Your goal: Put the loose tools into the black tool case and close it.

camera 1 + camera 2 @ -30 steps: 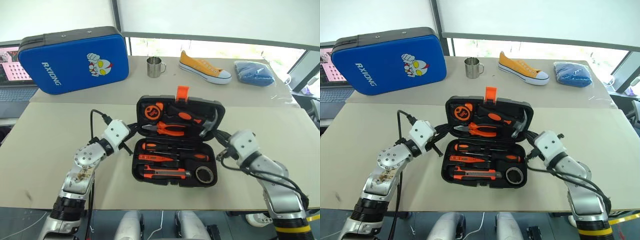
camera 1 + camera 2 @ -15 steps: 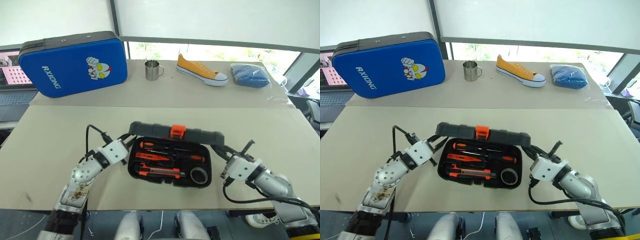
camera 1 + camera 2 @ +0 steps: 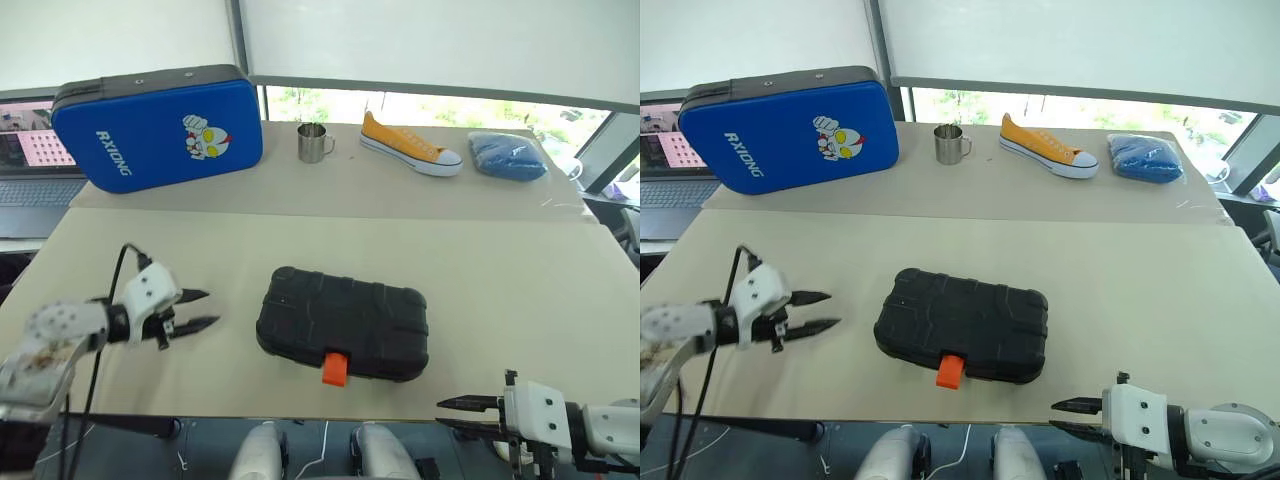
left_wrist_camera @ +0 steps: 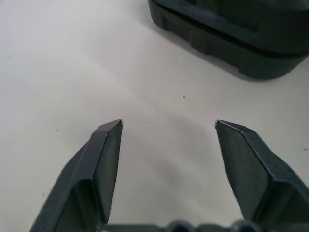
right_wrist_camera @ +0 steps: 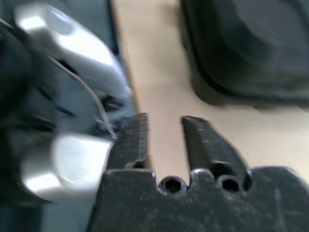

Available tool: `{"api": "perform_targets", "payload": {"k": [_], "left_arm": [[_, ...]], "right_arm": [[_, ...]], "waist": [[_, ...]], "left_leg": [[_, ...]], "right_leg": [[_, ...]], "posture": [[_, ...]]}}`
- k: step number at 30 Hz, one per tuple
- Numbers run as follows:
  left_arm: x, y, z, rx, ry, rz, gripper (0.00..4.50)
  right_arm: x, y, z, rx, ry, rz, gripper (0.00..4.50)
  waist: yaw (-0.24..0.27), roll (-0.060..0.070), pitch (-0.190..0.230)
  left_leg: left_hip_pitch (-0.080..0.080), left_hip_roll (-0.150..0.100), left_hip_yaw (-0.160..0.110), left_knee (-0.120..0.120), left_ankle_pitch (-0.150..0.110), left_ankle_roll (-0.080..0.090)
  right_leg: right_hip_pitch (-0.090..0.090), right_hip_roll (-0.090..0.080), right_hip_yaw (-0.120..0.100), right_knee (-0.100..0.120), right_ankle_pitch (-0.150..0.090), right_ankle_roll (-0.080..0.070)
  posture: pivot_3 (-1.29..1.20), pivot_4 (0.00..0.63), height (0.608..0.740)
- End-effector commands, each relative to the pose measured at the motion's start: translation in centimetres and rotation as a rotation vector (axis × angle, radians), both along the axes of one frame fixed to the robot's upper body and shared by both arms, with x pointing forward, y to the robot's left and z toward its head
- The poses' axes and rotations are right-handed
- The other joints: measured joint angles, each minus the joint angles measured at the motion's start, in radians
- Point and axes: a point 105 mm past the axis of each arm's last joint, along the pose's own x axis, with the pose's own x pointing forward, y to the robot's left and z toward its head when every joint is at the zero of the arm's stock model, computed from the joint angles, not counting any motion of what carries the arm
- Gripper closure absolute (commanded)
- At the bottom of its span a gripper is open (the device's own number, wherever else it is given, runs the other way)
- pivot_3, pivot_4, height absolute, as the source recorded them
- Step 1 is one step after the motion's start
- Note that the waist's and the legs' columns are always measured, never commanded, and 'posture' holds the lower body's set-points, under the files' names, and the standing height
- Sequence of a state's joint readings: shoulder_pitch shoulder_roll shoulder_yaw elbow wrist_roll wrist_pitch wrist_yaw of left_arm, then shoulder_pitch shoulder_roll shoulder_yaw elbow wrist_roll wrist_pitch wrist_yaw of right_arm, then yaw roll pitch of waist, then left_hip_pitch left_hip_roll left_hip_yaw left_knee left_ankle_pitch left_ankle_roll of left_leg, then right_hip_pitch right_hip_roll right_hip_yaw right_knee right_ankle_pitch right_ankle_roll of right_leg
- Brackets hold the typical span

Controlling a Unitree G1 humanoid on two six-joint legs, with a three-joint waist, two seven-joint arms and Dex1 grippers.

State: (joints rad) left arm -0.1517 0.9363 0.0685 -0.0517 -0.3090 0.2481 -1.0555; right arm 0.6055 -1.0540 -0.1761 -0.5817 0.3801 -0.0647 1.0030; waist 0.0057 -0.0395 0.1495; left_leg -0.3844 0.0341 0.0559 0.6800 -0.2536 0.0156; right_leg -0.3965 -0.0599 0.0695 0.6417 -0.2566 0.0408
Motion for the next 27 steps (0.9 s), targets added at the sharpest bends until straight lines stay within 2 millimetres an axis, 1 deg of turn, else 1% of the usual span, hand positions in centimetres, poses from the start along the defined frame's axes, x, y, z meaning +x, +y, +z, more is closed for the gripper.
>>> {"api": "perform_targets", "payload": {"k": [1, 2, 4, 5, 6, 7, 9, 12, 14, 16, 19, 22, 24, 25, 27], "left_arm": [[3.4, -1.3, 0.2, 0.072, -0.073, -0.087, 2.81], [4.2, -1.9, 0.3, 0.081, -0.089, -0.106, 3.26], [6.1, -3.4, 0.6, 0.082, -0.123, -0.147, 3.87], [6.8, -4.2, 0.8, 0.08, -0.136, -0.169, 4.29], [7.4, -5.1, 0.8, 0.084, -0.141, -0.202, 4.48], [7.9, -6.1, 0.7, 0.096, -0.151, -0.238, 4.48], [8.3, -7.4, 0.2, 0.124, -0.152, -0.299, 4.48], [8.3, -8.7, -0.3, 0.151, -0.137, -0.37, 4.48], [7.6, -9.6, -0.3, 0.146, -0.128, -0.43, 4.48], [6.0, -10.1, -0.4, 0.158, -0.096, -0.525, 4.48], [3.4, -9.9, -0.7, 0.175, -0.033, -0.621, 4.48], [1.8, -9.5, -0.7, 0.178, -0.004, -0.644, 4.48], [1.4, -9.2, -0.6, 0.179, 0.0, -0.636, 4.48], [1.6, -8.8, -0.5, 0.182, -0.007, -0.619, 4.48], [2.4, -8.2, 0.0, 0.193, -0.026, -0.569, 4.48]], "right_arm": [[1.0, 1.6, 0.2, 0.031, -0.006, 0.023, 4.45], [1.4, 1.8, 0.1, 0.032, -0.015, 0.024, 4.5], [2.3, 2.4, -0.2, 0.022, -0.029, 0.035, 4.5], [2.7, 2.6, -0.4, 0.016, -0.036, 0.039, 4.5], [3.2, 2.8, -0.5, 0.015, -0.04, 0.04, 4.5], [3.6, 3.1, -0.7, 0.012, -0.04, 0.04, 4.5], [4.2, 3.4, -0.9, 0.002, -0.047, 0.047, 4.5], [5.1, 3.6, -1.0, -0.016, -0.079, 0.039, 4.5], [6.3, 3.4, -0.7, -0.026, -0.123, -0.007, 4.5], [7.8, 2.9, 0.0, -0.025, -0.169, -0.078, 4.5], [9.6, 1.6, 0.9, -0.028, -0.235, -0.179, 4.5], [10.4, 1.0, 1.1, -0.033, -0.262, -0.228, 4.5], [10.5, 0.7, 1.0, -0.033, -0.267, -0.246, 4.5], [10.3, 0.6, 0.8, -0.033, -0.263, -0.25, 4.5], [9.7, 0.3, 0.5, -0.037, -0.243, -0.246, 4.5]], "waist": [[0.003, -0.001, 0.0], [0.005, -0.002, 0.0], [0.006, -0.002, 0.0], [0.006, -0.003, 0.0], [0.006, -0.003, 0.0], [0.006, -0.003, 0.0], [0.005, -0.003, 0.0], [-0.005, -0.003, 0.0], [-0.013, -0.003, 0.001], [-0.017, -0.003, 0.001], [-0.02, -0.003, 0.001], [-0.017, -0.003, 0.001], [-0.015, -0.003, 0.001], [-0.014, -0.003, 0.001], [-0.01, -0.003, 0.001]], "left_leg": [[-0.001, -0.001, 0.001, 0.0, 0.0, 0.0], [-0.002, -0.001, 0.002, 0.0, 0.0, 0.0], [-0.005, -0.002, 0.003, 0.002, 0.0, 0.0], [-0.006, -0.002, 0.003, 0.002, 0.0, 0.0], [-0.008, -0.003, 0.003, 0.002, 0.0, 0.0], [-0.01, -0.003, 0.003, 0.003, 0.0, 0.0], [-0.014, -0.003, 0.002, 0.004, 0.0, 0.0], [-0.015, -0.003, 0.002, 0.005, 0.0, 0.0], [-0.015, -0.002, 0.001, 0.005, 0.0, 0.0], [-0.015, -0.002, 0.001, 0.005, 0.0, 0.0], [-0.015, -0.002, 0.001, 0.005, 0.0, 0.0], [-0.016, -0.002, 0.001, 0.005, 0.0, 0.0], [-0.016, -0.002, 0.0, 0.005, 0.0, 0.0], [-0.016, -0.002, 0.0, 0.005, 0.0, 0.0], [-0.016, -0.003, 0.0, 0.005, 0.0, 0.0]], "right_leg": [[0.0, 0.0, 0.0, 0.0, 0.001, -0.001], [-0.001, 0.0, 0.0, 0.0, 0.002, -0.003], [-0.003, 0.001, 0.0, 0.0, 0.002, -0.002], [-0.005, 0.001, 0.0, 0.0, 0.002, -0.002], [-0.006, 0.001, 0.0, 0.001, 0.002, -0.002], [-0.008, 0.001, 0.0, 0.001, 0.003, -0.002], [-0.01, 0.002, 0.0, 0.0, 0.003, -0.001], [-0.01, 0.002, 0.0, 0.0, 0.003, 0.0], [-0.01, 0.002, 0.0, 0.0, 0.003, 0.0], [-0.01, 0.002, 0.0, 0.001, 0.003, 0.0], [-0.011, 0.002, 0.0, 0.002, 0.003, 0.0], [-0.012, 0.001, 0.0, 0.002, 0.004, 0.0], [-0.012, 0.001, 0.0, 0.003, 0.004, 0.0], [-0.012, 0.001, 0.0, 0.003, 0.004, 0.0], [-0.012, 0.001, 0.0, 0.003, 0.004, 0.0]], "posture": [[0.0, 0.15, 0.739], [0.0, 0.15, 0.739], [0.0, 0.15, 0.739], [0.0, 0.15, 0.739], [0.0, 0.15, 0.739], [0.0, 0.15, 0.739], [0.0, 0.15, 0.739], [0.0, 0.15, 0.739], [0.0, 0.15, 0.739], [0.0, 0.15, 0.739], [0.0, 0.15, 0.739], [0.0, 0.15, 0.739], [0.0, 0.15, 0.739], [0.0, 0.15, 0.739], [0.0, 0.15, 0.739]]}}
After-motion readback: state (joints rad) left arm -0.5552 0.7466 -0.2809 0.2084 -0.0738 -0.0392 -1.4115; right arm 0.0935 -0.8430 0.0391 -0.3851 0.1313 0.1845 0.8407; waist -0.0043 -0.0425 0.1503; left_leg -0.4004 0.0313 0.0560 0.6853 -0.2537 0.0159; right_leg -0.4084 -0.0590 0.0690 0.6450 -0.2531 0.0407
